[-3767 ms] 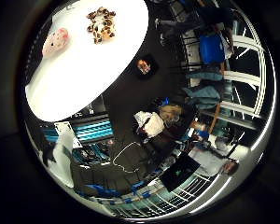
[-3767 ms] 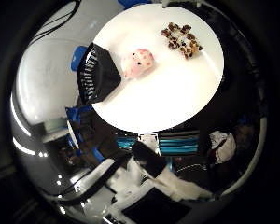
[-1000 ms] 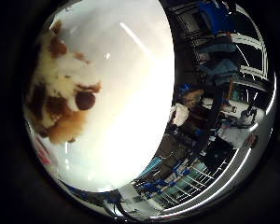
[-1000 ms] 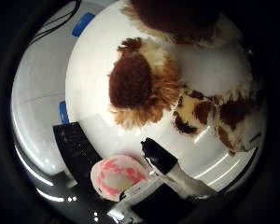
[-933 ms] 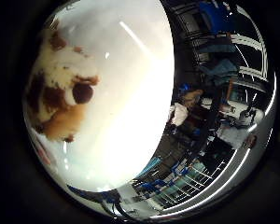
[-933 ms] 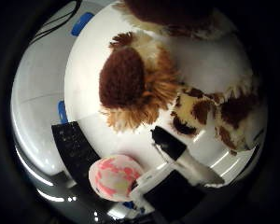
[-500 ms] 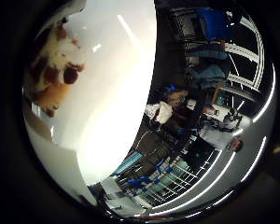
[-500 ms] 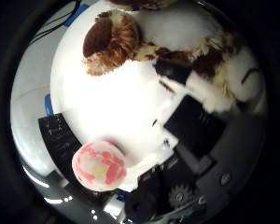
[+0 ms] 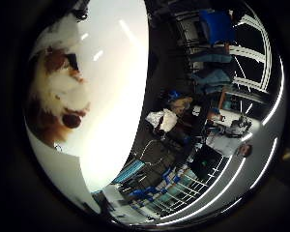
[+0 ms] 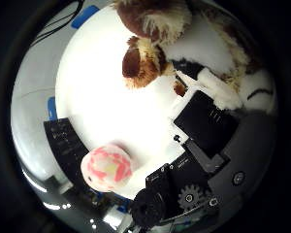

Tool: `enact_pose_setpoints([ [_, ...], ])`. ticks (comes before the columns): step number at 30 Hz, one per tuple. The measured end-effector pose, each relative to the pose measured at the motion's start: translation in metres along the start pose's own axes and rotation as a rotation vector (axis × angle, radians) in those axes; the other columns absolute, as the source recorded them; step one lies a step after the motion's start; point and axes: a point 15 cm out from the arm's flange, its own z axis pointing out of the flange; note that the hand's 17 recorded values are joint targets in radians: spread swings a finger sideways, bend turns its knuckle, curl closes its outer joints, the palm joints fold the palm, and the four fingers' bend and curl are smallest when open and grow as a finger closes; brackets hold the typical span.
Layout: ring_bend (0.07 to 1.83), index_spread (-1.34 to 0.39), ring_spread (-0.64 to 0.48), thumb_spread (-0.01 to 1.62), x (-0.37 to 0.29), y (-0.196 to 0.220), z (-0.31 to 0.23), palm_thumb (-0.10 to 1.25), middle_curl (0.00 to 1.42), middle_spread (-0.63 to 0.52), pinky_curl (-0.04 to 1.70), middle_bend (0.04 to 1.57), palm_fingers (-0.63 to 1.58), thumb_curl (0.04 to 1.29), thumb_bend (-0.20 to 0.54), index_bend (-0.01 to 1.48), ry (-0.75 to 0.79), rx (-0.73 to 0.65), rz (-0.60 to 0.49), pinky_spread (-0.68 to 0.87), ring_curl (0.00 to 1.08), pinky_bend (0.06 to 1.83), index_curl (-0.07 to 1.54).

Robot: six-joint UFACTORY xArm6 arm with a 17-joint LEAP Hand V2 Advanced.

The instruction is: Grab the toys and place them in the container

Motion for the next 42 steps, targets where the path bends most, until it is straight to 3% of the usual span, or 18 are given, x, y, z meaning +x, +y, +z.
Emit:
enact_pose_setpoints([
  [10, 1.42, -0.32, -0.25, 0.92, -0.007, 0.036, -0.088, 1.08, 1.09, -0.26, 0.95, 1.22, 0.95, 0.67, -0.015, 1.01, -0.039, 0.055, -0.045, -0.18, 0.85, 1.40, 0.97],
  [27, 1.40, -0.31, -0.24, 0.90, -0.126, 0.134, -0.234, 1.07, 1.10, -0.25, 1.07, 1.19, 1.00, 0.73, -0.016, 0.97, -0.098, 0.221, -0.326, -0.19, 0.87, 1.29, 1.00],
  [42, 1.35, -0.32, -0.25, 0.86, -0.239, 0.237, -0.293, 1.07, 1.10, -0.25, 1.13, 1.14, 1.05, 0.74, -0.017, 0.93, -0.133, 0.304, -0.556, -0.21, 0.87, 1.22, 1.00],
])
